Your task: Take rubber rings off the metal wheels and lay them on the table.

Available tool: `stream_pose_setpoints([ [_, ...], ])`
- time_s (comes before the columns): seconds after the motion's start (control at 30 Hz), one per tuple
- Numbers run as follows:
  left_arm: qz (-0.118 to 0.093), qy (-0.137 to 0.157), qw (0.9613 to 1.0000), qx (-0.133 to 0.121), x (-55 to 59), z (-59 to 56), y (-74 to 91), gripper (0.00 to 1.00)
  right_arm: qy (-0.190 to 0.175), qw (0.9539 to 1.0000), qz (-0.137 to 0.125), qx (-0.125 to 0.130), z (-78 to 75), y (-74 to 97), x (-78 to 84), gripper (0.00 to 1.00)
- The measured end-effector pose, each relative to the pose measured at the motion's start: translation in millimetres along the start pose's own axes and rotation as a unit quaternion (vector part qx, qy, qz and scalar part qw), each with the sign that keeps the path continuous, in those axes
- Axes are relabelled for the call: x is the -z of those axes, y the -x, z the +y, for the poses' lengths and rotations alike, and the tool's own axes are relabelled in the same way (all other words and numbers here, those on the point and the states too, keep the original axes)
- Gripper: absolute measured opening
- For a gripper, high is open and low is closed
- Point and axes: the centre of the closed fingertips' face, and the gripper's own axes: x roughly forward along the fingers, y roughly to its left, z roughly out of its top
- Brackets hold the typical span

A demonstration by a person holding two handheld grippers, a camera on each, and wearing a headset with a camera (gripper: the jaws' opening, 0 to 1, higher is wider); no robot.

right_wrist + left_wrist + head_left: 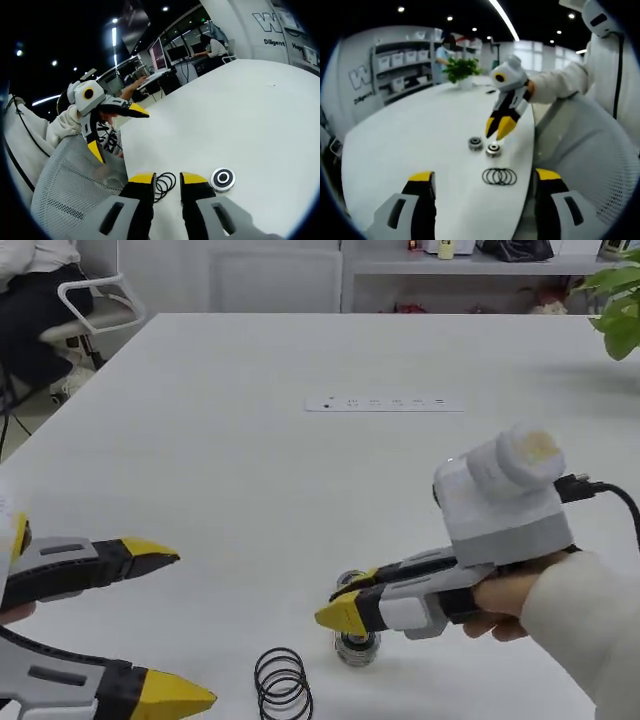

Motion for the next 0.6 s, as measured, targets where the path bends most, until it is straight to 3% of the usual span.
stream_pose_setpoints([
  [0.13,-0.004,-0.006,1.0000,-0.001,-2.9,-2.9,6.5,0.87,0.026,0.9995,-0.010,0.014,-3.9,10.1,-7.6,0.24],
  [0.2,-0.020,0.001,0.9998,-0.003,-8.5,-4.4,10.9,0.89,0.035,0.9991,-0.022,0.013,-2.9,16.8,-11.6,0.28],
  [0.37,-0.030,0.000,0.9994,-0.015,-11.8,-5.9,19.3,0.92,0.042,0.9979,-0.049,0.007,4.0,36.3,-19.1,0.39],
  [0.6,-0.042,0.010,0.9986,-0.032,-7.0,-4.1,28.1,0.94,0.052,0.9960,-0.072,0.013,6.5,61.7,-24.2,0.62],
])
